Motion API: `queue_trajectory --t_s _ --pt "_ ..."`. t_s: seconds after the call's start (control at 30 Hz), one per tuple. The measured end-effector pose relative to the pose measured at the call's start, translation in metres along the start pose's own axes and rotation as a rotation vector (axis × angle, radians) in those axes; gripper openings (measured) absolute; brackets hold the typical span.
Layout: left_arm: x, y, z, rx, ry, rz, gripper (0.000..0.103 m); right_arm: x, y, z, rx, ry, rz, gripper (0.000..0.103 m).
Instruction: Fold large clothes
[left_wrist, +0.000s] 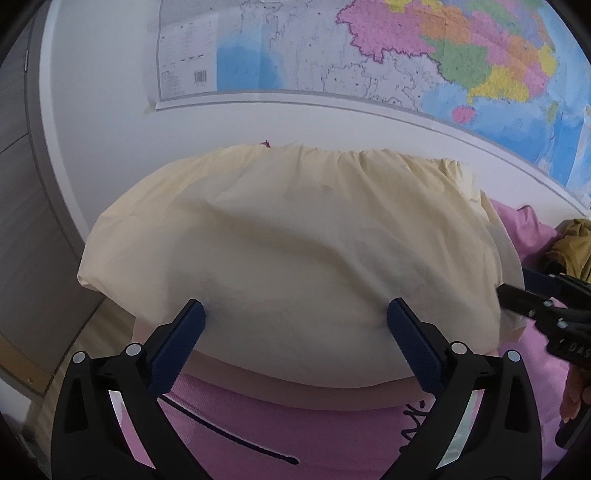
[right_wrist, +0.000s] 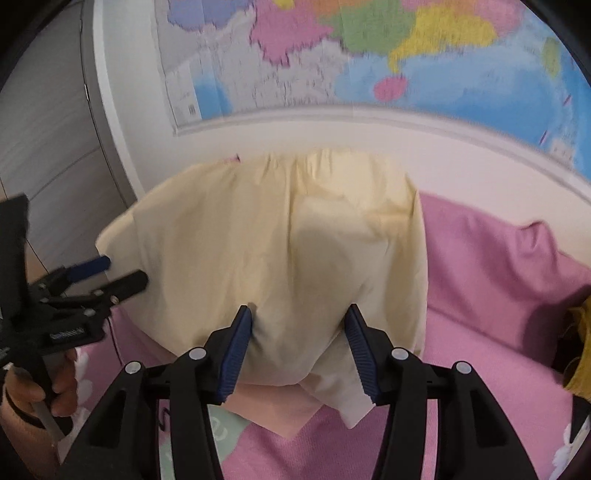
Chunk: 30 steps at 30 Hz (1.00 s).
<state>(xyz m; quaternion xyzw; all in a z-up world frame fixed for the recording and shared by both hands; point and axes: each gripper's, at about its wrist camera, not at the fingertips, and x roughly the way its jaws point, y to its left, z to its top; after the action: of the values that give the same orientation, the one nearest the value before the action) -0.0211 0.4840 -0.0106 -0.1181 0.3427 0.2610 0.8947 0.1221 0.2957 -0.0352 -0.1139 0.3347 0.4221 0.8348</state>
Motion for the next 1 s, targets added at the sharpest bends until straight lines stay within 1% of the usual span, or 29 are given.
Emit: queue_trajectory --t_s 0.1,0.23,0.33,0.37,0.5,0.53,0.57,0.6,0.67,0.7,0.77,0.83,1.0 --pt "0.002 -0.002 -0.002 -0.001 0.009 0.014 0.097 0.004 -0.006 -0.003 0.042 0.013 0.029 0.054" --pt "0.0 -0.002 -0.005 -0.019 0.016 0.022 0.097 0.003 -0.004 -0.004 0.036 0.014 0.022 0.058" --pt "-0.007 -0.006 -0.008 -0.021 0.016 0.034 0.097 -0.002 -0.001 -0.005 0.043 -0.003 0.017 0.061" --pt "-0.011 -0.008 -0.01 -0.017 0.006 0.042 0.097 -0.004 0.001 -0.006 0.038 -0.007 0.019 0.066" --pt "-0.023 -0.014 -0.014 -0.015 -0.011 0.058 0.097 -0.013 0.01 -0.015 -0.001 -0.023 0.008 0.066" --pt "-0.027 -0.016 -0.015 -0.021 -0.013 0.066 0.097 -0.017 0.012 -0.018 -0.007 -0.036 0.0 0.068" --pt "-0.029 -0.017 -0.016 -0.025 -0.013 0.069 0.097 -0.02 0.013 -0.021 -0.01 -0.048 0.001 0.074" --pt "-0.032 -0.018 -0.018 -0.029 -0.015 0.072 0.097 -0.026 0.015 -0.025 -0.009 -0.062 0.01 0.076" --pt "-0.039 -0.02 -0.023 -0.046 -0.016 0.083 0.097 -0.037 0.019 -0.033 -0.016 -0.09 0.009 0.086" --pt "-0.043 -0.021 -0.025 -0.056 -0.013 0.081 0.097 -0.043 0.021 -0.036 -0.025 -0.108 0.0 0.086" --pt "-0.051 -0.023 -0.031 -0.073 -0.016 0.088 0.097 -0.053 0.029 -0.044 -0.056 -0.137 -0.02 0.091" --pt "-0.058 -0.026 -0.037 -0.081 -0.021 0.093 0.097 -0.062 0.035 -0.053 -0.08 -0.153 -0.034 0.092" --pt "-0.073 -0.029 -0.055 -0.112 -0.003 0.094 0.097 -0.077 0.048 -0.07 -0.118 -0.165 -0.038 0.092"
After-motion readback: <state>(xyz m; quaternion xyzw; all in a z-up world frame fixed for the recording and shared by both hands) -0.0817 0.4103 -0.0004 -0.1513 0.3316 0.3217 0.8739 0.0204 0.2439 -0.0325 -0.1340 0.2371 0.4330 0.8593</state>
